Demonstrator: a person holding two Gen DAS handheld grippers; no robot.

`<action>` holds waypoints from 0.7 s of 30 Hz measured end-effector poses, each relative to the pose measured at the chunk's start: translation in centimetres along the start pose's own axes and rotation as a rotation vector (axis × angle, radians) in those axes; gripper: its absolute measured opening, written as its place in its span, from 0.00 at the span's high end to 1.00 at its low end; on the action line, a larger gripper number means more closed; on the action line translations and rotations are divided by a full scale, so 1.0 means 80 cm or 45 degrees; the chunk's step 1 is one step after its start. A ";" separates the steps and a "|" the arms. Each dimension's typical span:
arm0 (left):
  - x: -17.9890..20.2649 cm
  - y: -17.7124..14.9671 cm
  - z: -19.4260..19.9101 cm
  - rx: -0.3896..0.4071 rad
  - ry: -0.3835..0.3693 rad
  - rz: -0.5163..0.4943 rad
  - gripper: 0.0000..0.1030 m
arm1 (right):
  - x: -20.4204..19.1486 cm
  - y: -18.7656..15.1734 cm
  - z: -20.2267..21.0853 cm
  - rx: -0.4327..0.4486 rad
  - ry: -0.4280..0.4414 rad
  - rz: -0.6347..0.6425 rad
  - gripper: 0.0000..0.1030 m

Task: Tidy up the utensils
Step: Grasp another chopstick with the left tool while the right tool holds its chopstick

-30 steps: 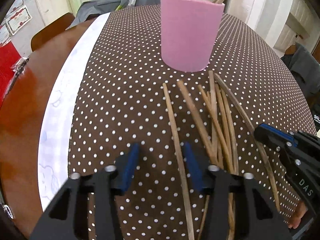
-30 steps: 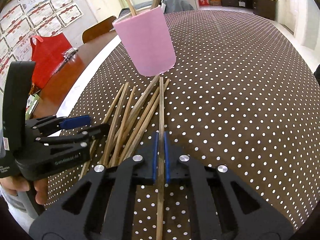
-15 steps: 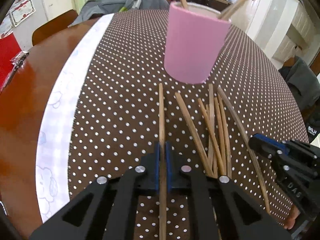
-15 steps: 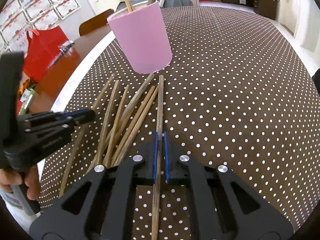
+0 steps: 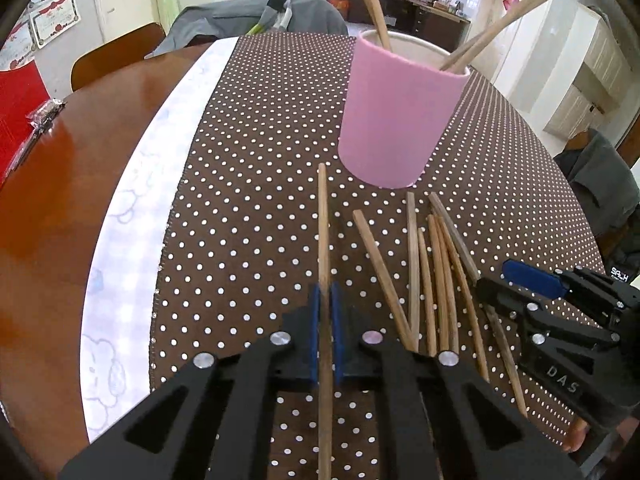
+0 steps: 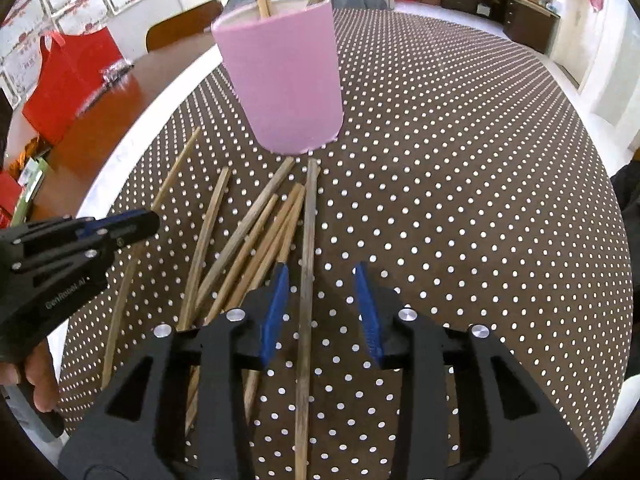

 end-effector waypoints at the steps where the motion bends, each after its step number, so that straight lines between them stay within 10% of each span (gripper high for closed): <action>1: 0.000 0.000 0.000 0.001 -0.003 -0.001 0.94 | 0.002 0.000 -0.002 -0.009 -0.002 0.007 0.66; 8: 0.002 0.003 0.000 0.007 -0.022 -0.002 0.94 | -0.003 0.002 -0.019 -0.040 -0.068 0.092 0.92; 21: 0.025 0.031 0.058 0.216 -0.160 -0.013 0.96 | 0.007 0.015 0.015 0.095 0.144 0.011 0.94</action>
Point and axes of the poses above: each gripper's, at about its wrist camera, not at the fingertips, and z roughly against the way its jaws point, x to its right, y to its top, the point moved 7 cm from there along -z, roughly the way its jaws point, and after that the axes turned 1 degree about -z, right-handed, at the moved point
